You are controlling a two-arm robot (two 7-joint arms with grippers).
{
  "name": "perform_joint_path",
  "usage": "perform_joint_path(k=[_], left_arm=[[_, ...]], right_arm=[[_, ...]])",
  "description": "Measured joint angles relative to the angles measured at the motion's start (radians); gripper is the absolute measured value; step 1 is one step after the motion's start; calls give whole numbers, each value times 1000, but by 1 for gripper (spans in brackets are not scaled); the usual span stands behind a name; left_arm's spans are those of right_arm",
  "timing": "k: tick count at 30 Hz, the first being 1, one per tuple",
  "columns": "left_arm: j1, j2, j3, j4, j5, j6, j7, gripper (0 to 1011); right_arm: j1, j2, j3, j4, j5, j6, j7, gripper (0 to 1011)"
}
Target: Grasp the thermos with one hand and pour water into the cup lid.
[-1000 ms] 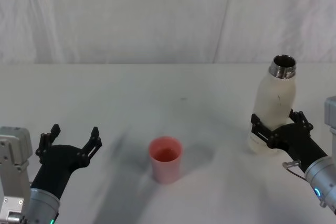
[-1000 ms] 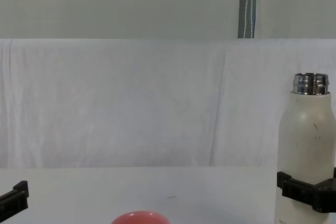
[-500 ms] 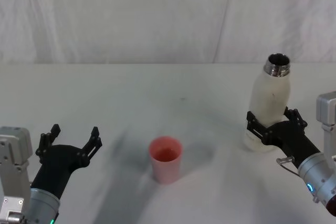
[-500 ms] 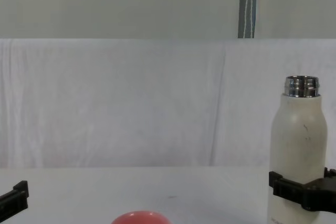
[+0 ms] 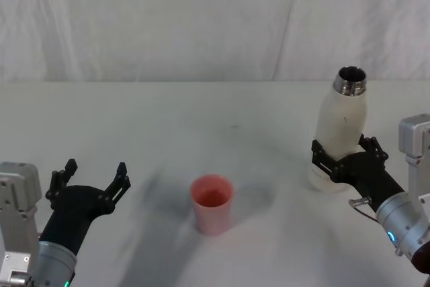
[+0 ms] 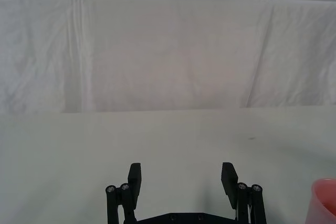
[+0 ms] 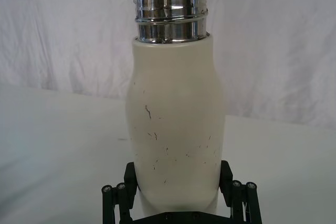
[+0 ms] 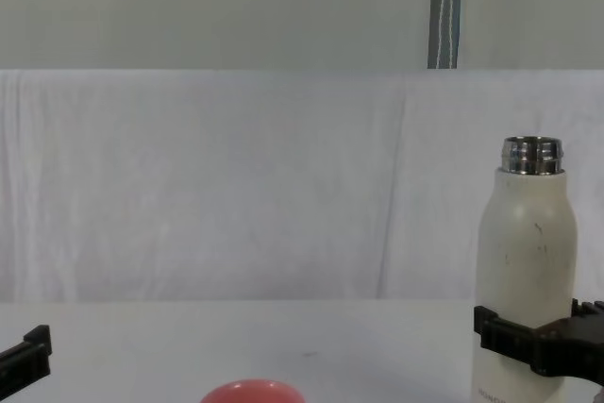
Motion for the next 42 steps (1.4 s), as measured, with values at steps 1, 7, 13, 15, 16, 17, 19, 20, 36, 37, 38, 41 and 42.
perform_joint_path(k=[1, 7, 13, 15, 16, 17, 19, 20, 36, 37, 38, 41, 42], left_arm=[[0, 0, 0, 0, 0, 0, 0, 1001], [0, 0, 0, 0, 0, 0, 0, 1001], [0, 0, 0, 0, 0, 0, 0, 1001], [0, 0, 0, 0, 0, 0, 0, 1001], [0, 0, 0, 0, 0, 0, 0, 1001], [0, 0, 0, 0, 0, 0, 0, 1001], [0, 0, 0, 0, 0, 0, 0, 1001], [0, 0, 0, 0, 0, 0, 0, 1001], [0, 0, 0, 0, 0, 0, 0, 1001], [0, 0, 0, 0, 0, 0, 0, 1001], [0, 0, 0, 0, 0, 0, 0, 1001], [0, 0, 0, 0, 0, 0, 0, 1001], [0, 0, 0, 0, 0, 0, 0, 1001]], right_arm=[[1, -1, 0, 1, 0, 0, 0, 956], [5, -5, -1, 7, 0, 0, 1, 956], [8, -10, -1, 12, 0, 0, 1, 956], [10, -11, -1, 13, 0, 1, 1, 956], [11, -11, -1, 14, 0, 2, 1, 956], [12, -12, -1, 16, 0, 3, 1, 956], [12, -12, -1, 16, 0, 4, 1, 956], [13, -12, -1, 17, 0, 6, 1, 956], [18, -15, -5, 29, -6, 12, 0, 956], [18, -15, -5, 30, -6, 12, 0, 956], [19, -15, -5, 32, -7, 12, 0, 956], [21, -15, -6, 35, -8, 13, 1, 956], [21, -15, -6, 36, -8, 13, 1, 956]])
